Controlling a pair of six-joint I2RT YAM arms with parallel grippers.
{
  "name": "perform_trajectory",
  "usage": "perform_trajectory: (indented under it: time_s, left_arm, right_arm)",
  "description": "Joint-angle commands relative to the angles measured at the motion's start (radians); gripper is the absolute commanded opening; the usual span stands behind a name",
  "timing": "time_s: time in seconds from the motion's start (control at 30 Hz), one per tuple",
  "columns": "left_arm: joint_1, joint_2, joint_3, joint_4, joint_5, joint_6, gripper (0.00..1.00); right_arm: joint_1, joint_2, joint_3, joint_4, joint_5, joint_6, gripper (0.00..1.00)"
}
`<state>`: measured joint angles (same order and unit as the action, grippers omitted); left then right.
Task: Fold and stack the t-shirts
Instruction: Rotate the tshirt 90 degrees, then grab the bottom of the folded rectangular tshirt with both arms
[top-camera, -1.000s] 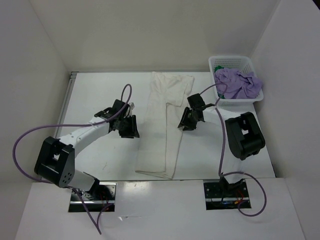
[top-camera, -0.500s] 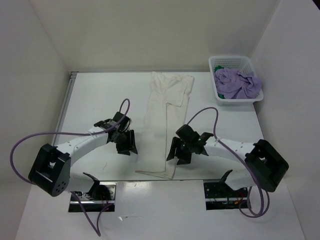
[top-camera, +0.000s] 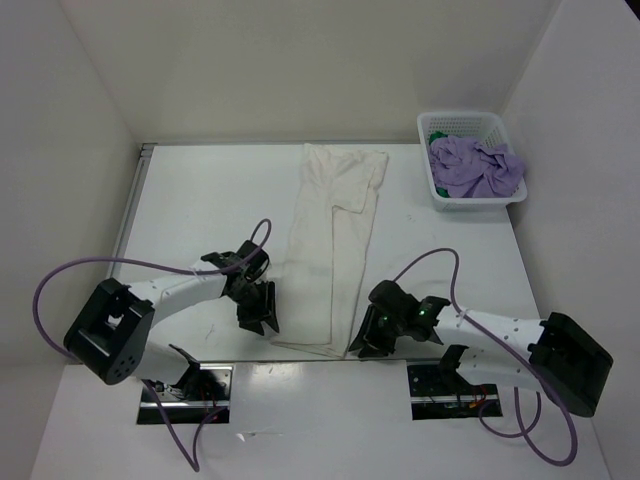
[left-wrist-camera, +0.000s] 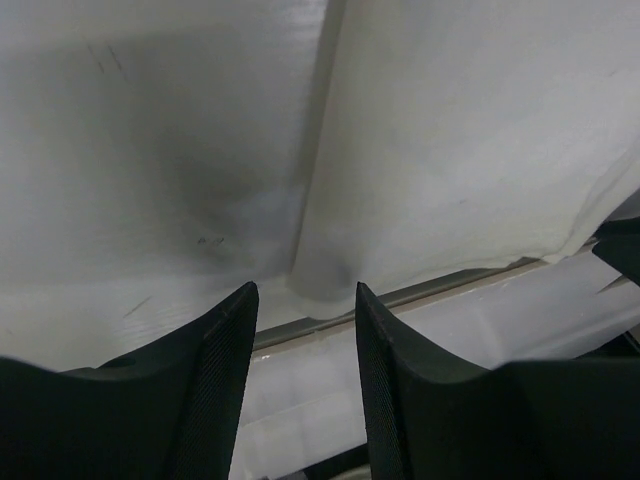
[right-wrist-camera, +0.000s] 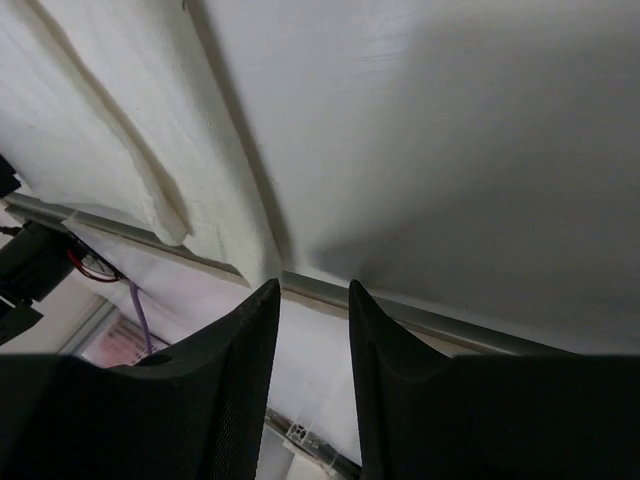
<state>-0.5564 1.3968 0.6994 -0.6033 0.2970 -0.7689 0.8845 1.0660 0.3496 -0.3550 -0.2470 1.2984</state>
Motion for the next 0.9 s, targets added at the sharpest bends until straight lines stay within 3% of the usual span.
perform_trajectory:
  time_s: [0.0, 0.33, 0.43, 0.5, 0.53, 0.57, 0.7, 0.8, 0.87]
  left_arm:
    - [-0.008, 0.014, -0.028, 0.000, 0.057, -0.030, 0.52]
    - [-0.027, 0.034, -0.072, 0.065, 0.114, -0.040, 0.43]
    - [-0.027, 0.021, -0.072, 0.065, 0.114, -0.040, 0.40]
    - [-0.027, 0.021, -0.072, 0.079, 0.123, -0.040, 0.31]
    - [-0.027, 0.012, -0.072, 0.079, 0.123, -0.040, 0.25]
    - [-0.027, 0.011, -0.072, 0.079, 0.123, -0.040, 0.21]
    - [-0.027, -0.007, -0.072, 0.089, 0.102, -0.049, 0.09]
    - [-0.027, -0.056, -0.025, 0.038, 0.064, -0.049, 0.03]
    - [-0.027, -0.070, 0.044, 0.001, 0.016, -0.036, 0.02]
  right_arm:
    - [0.037, 0.046, 0.000, 0.093, -0.020, 0.056, 0.39]
    - [0.051, 0.153, 0.057, 0.163, -0.009, 0.035, 0.34]
    - [0.062, 0.138, 0.072, 0.151, 0.000, 0.035, 0.46]
    - [0.062, 0.138, 0.072, 0.151, 0.000, 0.035, 0.46]
    - [0.062, 0.156, 0.081, 0.160, 0.000, 0.035, 0.44]
    - [0.062, 0.157, 0.081, 0.160, 0.000, 0.035, 0.33]
    - [0.062, 0.170, 0.094, 0.119, 0.000, 0.016, 0.10]
    - [0.062, 0.092, 0.149, 0.023, 0.040, 0.007, 0.00]
    - [0.019, 0.034, 0.212, -0.042, 0.055, -0.048, 0.00]
